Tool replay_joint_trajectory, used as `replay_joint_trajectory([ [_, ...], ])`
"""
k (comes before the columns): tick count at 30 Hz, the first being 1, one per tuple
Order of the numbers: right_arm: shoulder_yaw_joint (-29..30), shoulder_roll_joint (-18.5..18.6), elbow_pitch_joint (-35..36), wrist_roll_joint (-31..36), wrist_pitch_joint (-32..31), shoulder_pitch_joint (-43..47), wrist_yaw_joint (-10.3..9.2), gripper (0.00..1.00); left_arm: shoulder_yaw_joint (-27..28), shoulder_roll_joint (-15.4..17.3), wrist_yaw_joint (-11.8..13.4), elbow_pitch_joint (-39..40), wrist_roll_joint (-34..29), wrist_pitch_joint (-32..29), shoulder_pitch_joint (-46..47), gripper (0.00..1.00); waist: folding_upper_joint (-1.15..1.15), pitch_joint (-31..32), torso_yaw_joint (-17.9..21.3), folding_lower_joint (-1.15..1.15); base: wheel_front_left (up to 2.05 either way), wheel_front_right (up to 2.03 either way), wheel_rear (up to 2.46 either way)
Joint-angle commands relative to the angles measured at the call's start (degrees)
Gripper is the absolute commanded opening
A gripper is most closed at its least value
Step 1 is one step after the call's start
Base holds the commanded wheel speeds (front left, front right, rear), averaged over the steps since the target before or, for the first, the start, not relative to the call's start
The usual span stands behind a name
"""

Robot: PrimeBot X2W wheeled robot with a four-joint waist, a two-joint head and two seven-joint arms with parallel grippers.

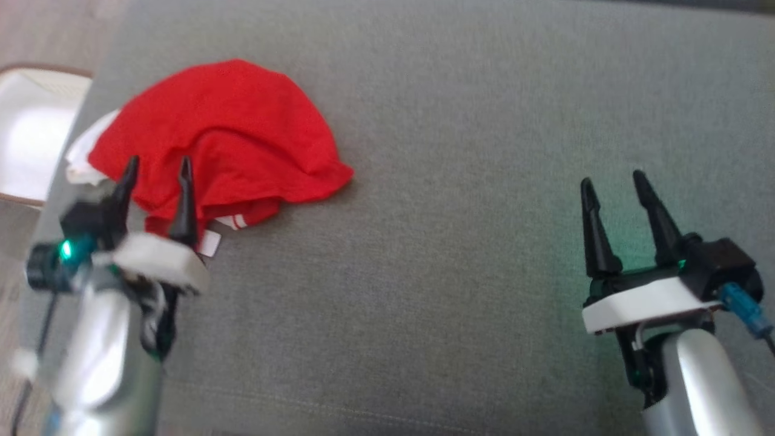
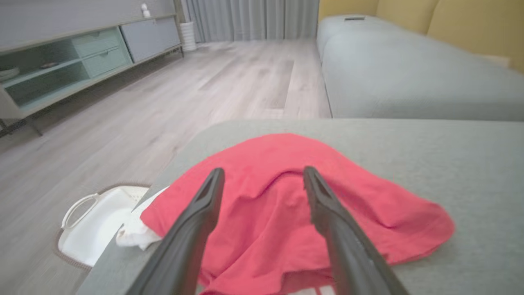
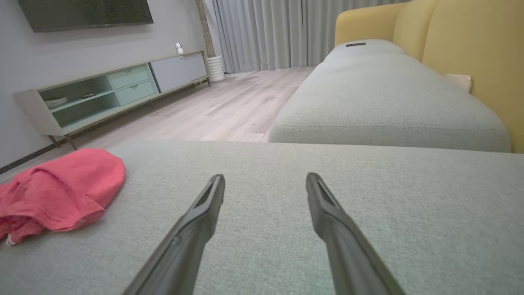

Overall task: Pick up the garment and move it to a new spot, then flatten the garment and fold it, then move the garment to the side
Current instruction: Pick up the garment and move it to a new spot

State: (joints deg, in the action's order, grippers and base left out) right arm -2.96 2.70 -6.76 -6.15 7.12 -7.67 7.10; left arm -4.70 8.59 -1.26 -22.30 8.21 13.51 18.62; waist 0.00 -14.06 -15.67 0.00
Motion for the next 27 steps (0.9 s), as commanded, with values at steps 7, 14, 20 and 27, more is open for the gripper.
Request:
replay_joint_trajectory([
  [7,0.0,0.2,5.9,1.6,-2.0,-3.0,0.39,1.00,-1.9,8.1,-5.6,-15.8,1.0,-6.0,14.6,1.00,0.00,-6.8,3.4,0.00,0.00,0.00,0.00],
  [14,-0.2,0.2,7.0,1.7,-1.8,-3.5,0.39,1.00,-9.5,11.2,-6.2,-27.4,6.8,-10.7,20.2,1.00,0.00,-8.8,5.2,0.00,0.00,0.00,0.00],
  [20,0.4,0.2,6.9,1.4,-1.2,-3.8,0.39,1.00,-18.6,14.2,-6.2,-28.2,14.5,-10.6,21.3,0.00,0.00,-8.5,6.0,0.00,0.00,0.00,0.00],
  [27,-0.7,0.2,5.3,0.0,-0.3,-3.6,0.39,1.00,-20.6,16.4,-6.2,-27.5,15.8,-2.2,23.4,0.00,0.00,-5.9,6.8,0.00,0.00,0.00,0.00],
])
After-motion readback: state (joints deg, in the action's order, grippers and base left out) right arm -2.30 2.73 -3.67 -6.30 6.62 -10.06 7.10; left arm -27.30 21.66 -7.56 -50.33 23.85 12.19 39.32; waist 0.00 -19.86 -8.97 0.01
